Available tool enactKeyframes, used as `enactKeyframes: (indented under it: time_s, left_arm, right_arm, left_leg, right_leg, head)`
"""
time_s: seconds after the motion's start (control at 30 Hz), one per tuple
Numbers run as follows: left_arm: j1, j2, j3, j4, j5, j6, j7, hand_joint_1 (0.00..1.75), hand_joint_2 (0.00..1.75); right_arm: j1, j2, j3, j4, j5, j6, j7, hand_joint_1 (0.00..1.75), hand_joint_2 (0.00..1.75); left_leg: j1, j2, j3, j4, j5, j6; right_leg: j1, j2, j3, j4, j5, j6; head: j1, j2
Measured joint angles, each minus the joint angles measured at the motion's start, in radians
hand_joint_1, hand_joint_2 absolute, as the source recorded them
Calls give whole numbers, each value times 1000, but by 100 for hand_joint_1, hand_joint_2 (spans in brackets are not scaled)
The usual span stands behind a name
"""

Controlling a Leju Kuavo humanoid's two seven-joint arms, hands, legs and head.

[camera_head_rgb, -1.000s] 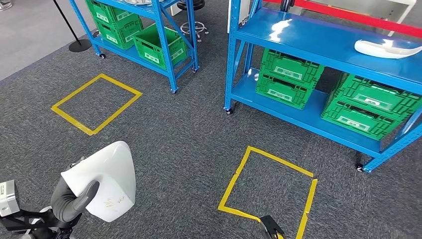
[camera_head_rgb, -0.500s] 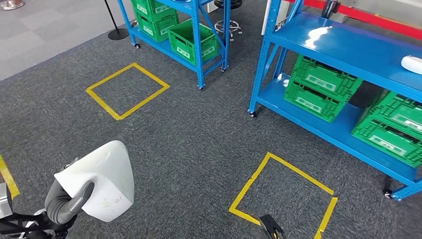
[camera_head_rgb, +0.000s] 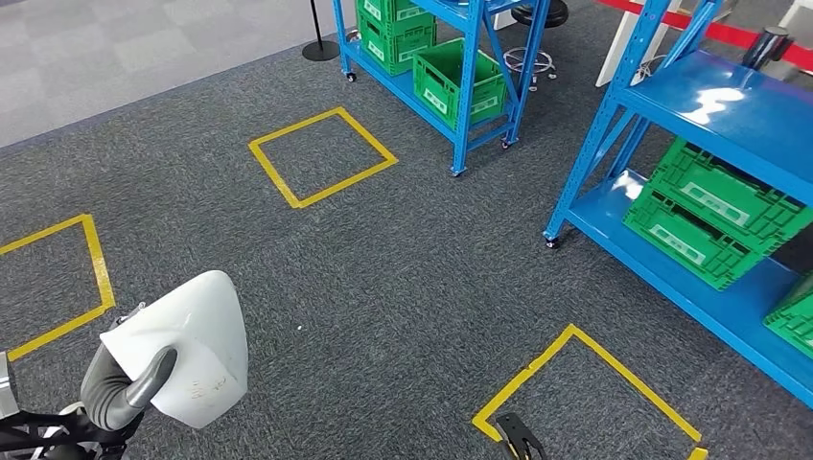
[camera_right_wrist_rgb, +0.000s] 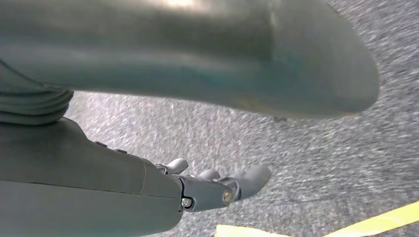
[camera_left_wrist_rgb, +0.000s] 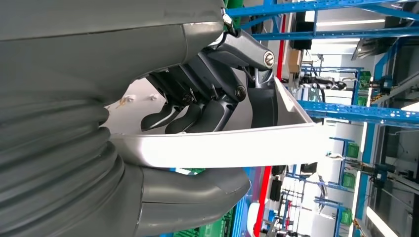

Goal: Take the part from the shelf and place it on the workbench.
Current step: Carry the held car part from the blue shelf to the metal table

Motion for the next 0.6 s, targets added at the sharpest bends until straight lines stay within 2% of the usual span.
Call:
enactKeyframes:
  time_s: [0.03,0.07,0.1,0.13,0.2,0.23,0.27,0.3,0.33,0.37,0.43,0.47,0.5,0.57,0.6]
  left_arm:
    - [3,0,3,0,-2,0,-1,175,175]
    - [6,1,6,-1,-3,0,-2,175,175]
    - [7,1,10,-1,-4,0,-4,175,175]
    - [7,1,12,-2,-4,0,-4,175,175]
    - [2,1,14,-3,-5,0,-6,175,175]
    - [1,1,15,-3,-6,0,-6,175,175]
    - [1,1,15,-3,-6,0,-5,175,175]
    - [1,1,16,-3,-6,0,-4,175,175]
    - [1,1,17,-4,-6,0,-4,175,175]
    - [0,1,18,-5,-6,0,-3,175,175]
    - [-2,2,22,-9,-6,0,-3,175,175]
    - [-2,2,24,-11,-6,0,-3,175,175]
    - [-2,2,26,-14,-6,1,-2,175,175]
    - [6,4,32,-23,-9,4,0,175,175]
    - [12,4,35,-29,-12,7,0,175,175]
  right_arm:
    - [-1,0,0,0,-1,0,0,0,0]
    - [-3,1,0,0,-1,0,0,0,0]
    - [-4,1,0,0,-2,0,0,0,0]
    - [-5,1,0,0,-2,-1,-1,0,0]
    - [-3,1,0,0,-3,-2,-1,0,0]
    - [-1,1,0,0,-4,-2,0,0,0]
    - [0,1,0,0,-4,-2,0,0,0]
    - [-1,1,0,0,-4,-2,0,0,0]
    - [-1,2,0,0,-5,-1,0,0,0]
    - [-2,2,0,0,-6,-1,-1,0,0]
    - [-3,2,0,0,-7,-1,-2,0,0]
    - [-4,3,0,0,-6,-1,-2,0,0]
    - [-5,3,0,0,-4,-1,-2,0,0]
    - [-8,5,0,0,1,0,0,0,0]
    - [-10,6,0,0,4,1,0,0,0]
  left_leg:
    - [1,-9,-4,-4,3,-7]
    - [2,-7,-7,-4,5,-13]
    - [1,11,-14,7,-2,-18]
    - [0,40,-30,36,-21,-21]
    - [-2,102,-85,152,-85,-25]
    - [-2,115,-116,219,-113,-27]
    - [-1,121,-137,263,-127,-28]
    - [-1,124,-139,273,-121,-27]
    - [-1,128,-121,240,-98,-24]
    - [-3,141,-85,176,-66,-19]
    - [-13,188,-12,44,-20,-5]
    - [-18,203,7,7,-11,1]
    - [-23,207,12,-6,-9,6]
    - [-22,181,12,-13,-3,14]
    - [-18,168,15,-19,1,18]
  right_leg:
    - [0,-11,1,-1,3,-8]
    - [0,-22,3,-5,6,-16]
    - [0,-33,6,-9,9,-25]
    - [0,-45,8,-13,12,-32]
    - [5,-69,8,-16,13,-41]
    - [7,-83,8,-16,12,-43]
    - [10,-97,8,-16,11,-44]
    - [11,-112,8,-16,10,-45]
    - [13,-125,10,-15,8,-45]
    - [14,-138,12,-15,6,-45]
    - [17,-159,18,-15,1,-38]
    - [18,-169,21,-15,-1,-34]
    - [19,-179,23,-16,-3,-29]
    - [17,-197,28,-18,-7,-19]
    - [16,-186,28,-13,-13,-13]
  head:
    - [0,0]
    - [0,0]
    - [-3,0]
    - [-7,0]
    - [-15,0]
    - [-16,0]
    - [-16,0]
    - [-16,0]
    - [-16,0]
    - [-16,0]
    - [-16,0]
    - [-15,0]
    - [-15,0]
    - [-15,0]
    - [-14,0]
